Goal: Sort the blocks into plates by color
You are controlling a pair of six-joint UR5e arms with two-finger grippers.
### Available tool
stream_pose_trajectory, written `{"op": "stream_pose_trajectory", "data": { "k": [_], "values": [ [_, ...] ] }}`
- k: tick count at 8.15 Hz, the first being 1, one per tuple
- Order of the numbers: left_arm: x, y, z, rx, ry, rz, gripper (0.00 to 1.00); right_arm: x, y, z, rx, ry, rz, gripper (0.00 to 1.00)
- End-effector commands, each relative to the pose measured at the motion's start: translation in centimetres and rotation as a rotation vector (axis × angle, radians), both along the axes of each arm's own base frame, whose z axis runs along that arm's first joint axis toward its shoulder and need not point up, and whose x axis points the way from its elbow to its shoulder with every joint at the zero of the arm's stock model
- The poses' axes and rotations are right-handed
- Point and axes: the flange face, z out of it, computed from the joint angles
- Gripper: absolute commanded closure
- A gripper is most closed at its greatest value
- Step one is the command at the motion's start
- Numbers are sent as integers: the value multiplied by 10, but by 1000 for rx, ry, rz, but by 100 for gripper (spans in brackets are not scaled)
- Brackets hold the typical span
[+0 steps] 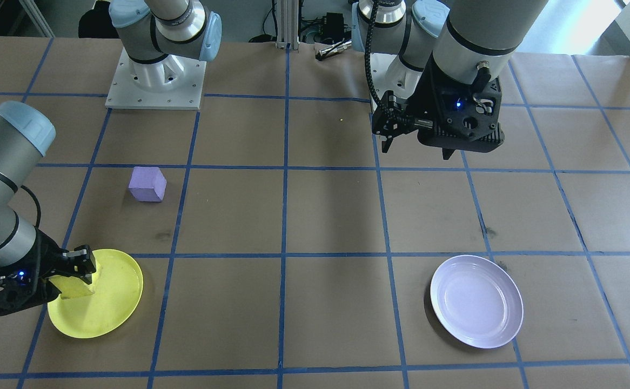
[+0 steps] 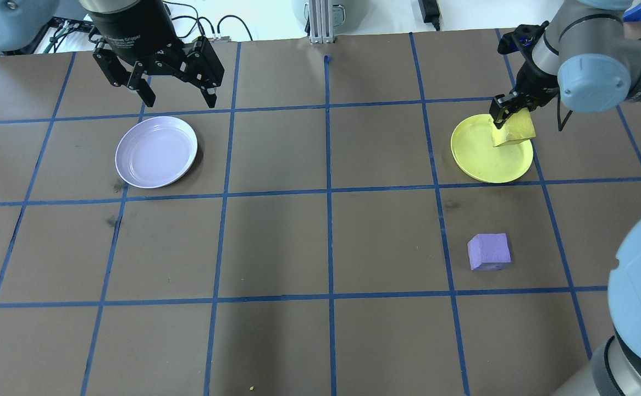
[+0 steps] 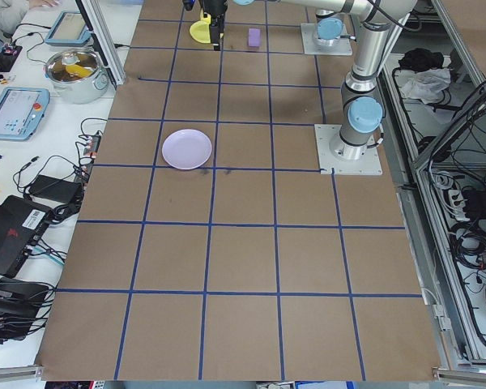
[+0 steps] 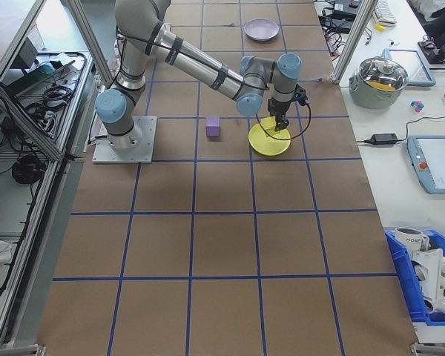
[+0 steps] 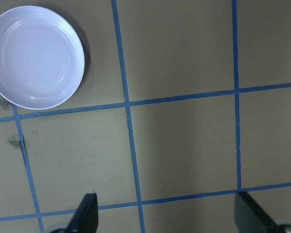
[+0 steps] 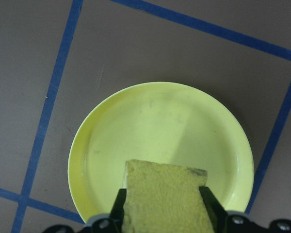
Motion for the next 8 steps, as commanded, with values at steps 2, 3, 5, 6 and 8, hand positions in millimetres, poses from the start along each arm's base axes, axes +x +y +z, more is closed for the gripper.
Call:
{"op": "stream_pose_trajectory", "data": {
  "k": [2,3,5,6,8],
  "values": [
    [0,2,-4,6,0,0,0,8,-7,-42,60,-16,16,16],
    [0,2,-4,6,0,0,0,7,-6,-40,65,-11,14,0],
    [0,2,-4,6,0,0,0,5,-5,-32,61,20,16,0],
    [0,2,-4,6,0,0,0,6,-1,-19,56,20,15,0],
    [0,2,-5,8,-1,0,0,12,29,21,151,4,-103,0]
  ]
}}
